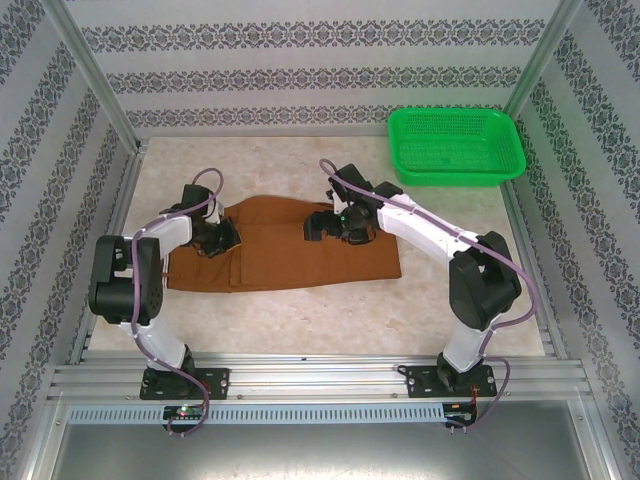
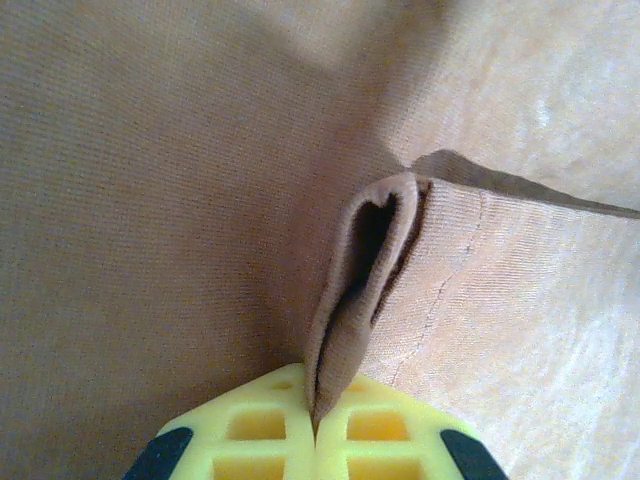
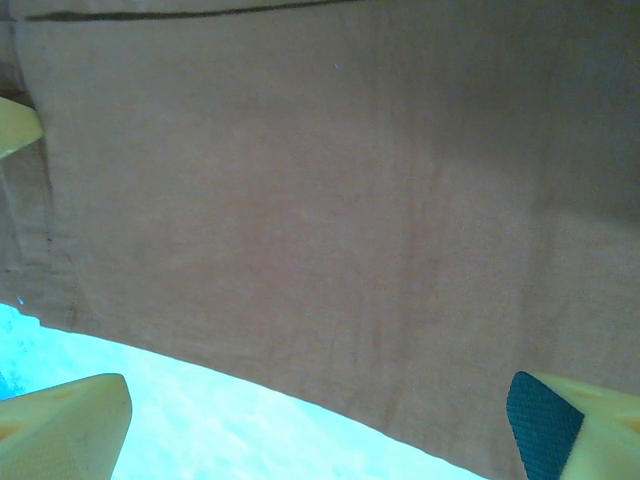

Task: Roll up the long pants

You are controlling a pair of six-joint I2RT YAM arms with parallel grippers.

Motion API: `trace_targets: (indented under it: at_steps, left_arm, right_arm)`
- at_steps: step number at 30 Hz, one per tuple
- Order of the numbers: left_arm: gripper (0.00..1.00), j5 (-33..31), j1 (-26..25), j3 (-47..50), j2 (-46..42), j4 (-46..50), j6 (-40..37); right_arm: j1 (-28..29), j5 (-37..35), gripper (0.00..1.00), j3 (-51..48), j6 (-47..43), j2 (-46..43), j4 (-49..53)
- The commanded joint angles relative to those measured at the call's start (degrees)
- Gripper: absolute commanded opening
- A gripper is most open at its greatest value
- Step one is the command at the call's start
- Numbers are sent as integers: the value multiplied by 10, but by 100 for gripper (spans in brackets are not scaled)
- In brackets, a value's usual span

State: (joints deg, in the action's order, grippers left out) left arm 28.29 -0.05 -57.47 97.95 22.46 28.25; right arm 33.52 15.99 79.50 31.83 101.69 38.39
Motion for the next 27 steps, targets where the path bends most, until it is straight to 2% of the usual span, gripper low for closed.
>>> trace_targets:
  at_steps: [1,4,7,12,16,17,18,21,22,25,27]
  left_arm:
    - [0,-23,-8,-29,-48,48,-5]
    - [0,-111,-6,-59,-116,135,-13]
    - [0,-178,32,-103,-154,229,-31]
    - [0,-192,137,-138,-186,299,-56]
    - [0,-200,210,-157,-173,340,-65]
    - [4,-208,220,-158,-164,343,-68]
    - [11,-217,225,-160,-152,346,-68]
    - [74,-232,227,-164,-112,334,-55]
    - [73,-236,227,-166,-105,329,-43]
    - [62,-216,221,-162,-124,297,-11]
    - [63,-227,196,-161,-143,280,-12]
  right_arm:
    - [-12,6,98,-13,13,4,-8]
    - [-23,-8,98,-21,16,-17,-5]
    - [-40,-13,98,-27,14,-38,2]
    - [-73,-13,98,-31,6,-50,13]
    - [-92,-3,98,-23,2,-46,11]
    - [-94,0,98,-19,-1,-40,12]
    - [-96,-1,98,-14,-4,-33,16]
    - [-96,0,98,1,-17,-1,24]
    - [-97,1,98,6,-22,13,27]
    - [-96,14,98,17,-42,54,26]
    - [-97,17,98,19,-55,75,17]
